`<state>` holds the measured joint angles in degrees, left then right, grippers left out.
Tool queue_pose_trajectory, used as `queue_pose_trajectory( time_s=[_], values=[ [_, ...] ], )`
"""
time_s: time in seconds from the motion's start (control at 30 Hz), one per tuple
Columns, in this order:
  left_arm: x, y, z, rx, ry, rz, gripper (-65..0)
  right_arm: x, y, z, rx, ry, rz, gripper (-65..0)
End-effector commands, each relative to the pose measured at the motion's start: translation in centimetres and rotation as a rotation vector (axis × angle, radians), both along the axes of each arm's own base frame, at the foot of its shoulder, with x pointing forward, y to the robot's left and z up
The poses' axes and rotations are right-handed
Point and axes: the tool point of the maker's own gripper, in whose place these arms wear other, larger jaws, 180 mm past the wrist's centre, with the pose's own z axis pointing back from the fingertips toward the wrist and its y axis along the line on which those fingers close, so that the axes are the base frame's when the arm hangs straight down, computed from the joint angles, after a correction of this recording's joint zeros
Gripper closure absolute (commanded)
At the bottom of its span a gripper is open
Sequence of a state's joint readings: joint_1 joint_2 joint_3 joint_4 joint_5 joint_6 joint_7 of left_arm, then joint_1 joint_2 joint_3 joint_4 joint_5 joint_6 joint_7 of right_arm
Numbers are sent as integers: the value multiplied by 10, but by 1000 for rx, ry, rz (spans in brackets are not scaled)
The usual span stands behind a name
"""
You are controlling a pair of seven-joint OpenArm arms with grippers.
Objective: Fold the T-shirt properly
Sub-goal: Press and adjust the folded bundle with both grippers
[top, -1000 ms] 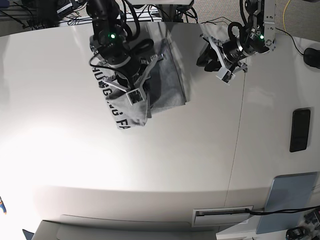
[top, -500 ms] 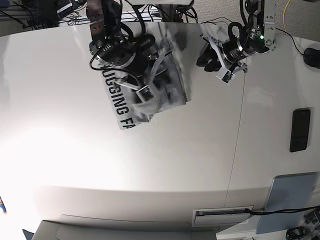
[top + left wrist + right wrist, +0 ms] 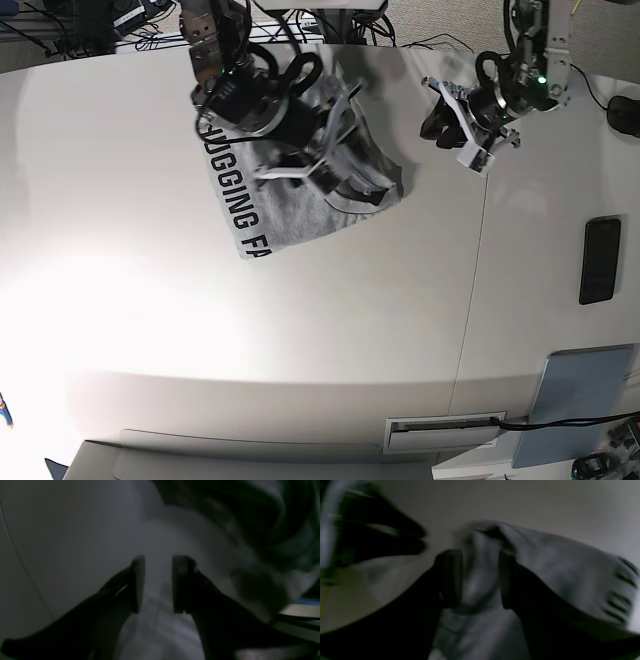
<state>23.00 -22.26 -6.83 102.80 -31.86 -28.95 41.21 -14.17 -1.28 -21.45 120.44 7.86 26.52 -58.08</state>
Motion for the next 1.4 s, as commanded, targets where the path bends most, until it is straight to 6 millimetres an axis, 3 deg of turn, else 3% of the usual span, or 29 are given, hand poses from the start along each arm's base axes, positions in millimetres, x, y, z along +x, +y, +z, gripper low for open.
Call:
queue_pose_trajectory(
  time_s=[0.0, 0.07, 0.17, 0.27, 0.37, 0.53, 0.73, 0.87, 0.97, 1.13, 1.37],
  values=[
    [5, -10, 19, -63, -56, -38, -162, 11, -9, 11, 15, -43, -50, -234],
    [0, -29, 38, -157, -89, -117, -106, 23, -37, 6, -34, -50, -138, -206],
    [-4, -52, 66, -278, -140, -180, -17, 34, -76, 2, -99, -65, -232, -105],
    [-2, -73, 86, -362, -182, -175, 0, 45, -116, -1, -157, -100, -310, -21],
    [-10, -100, 93, -432, -167, -209, 0, 62, -144, 0, -172, -140, -366, 0],
    [-40, -146, 79, -402, -97, -385, 0, 104, -146, -4, -167, -148, -371, 0],
    [-60, -164, 39, -242, 1, -414, 0, 155, -124, -20, -177, -106, -307, 0],
    [-61, -156, 11, -169, 41, -373, 0, 179, -120, -33, -218, -76, -286, 0],
    [-55, -139, -13, -97, 73, -330, 0, 184, -123, -46, -257, -38, -276, 0],
    [-33, -100, -43, -33, 125, -221, 0, 171, -136, -65, -335, 69, -285, 0],
    [22, -36, -63, 20, 123, -24, 0, 151, -144, -81, -397, 168, -287, 0]
  ],
)
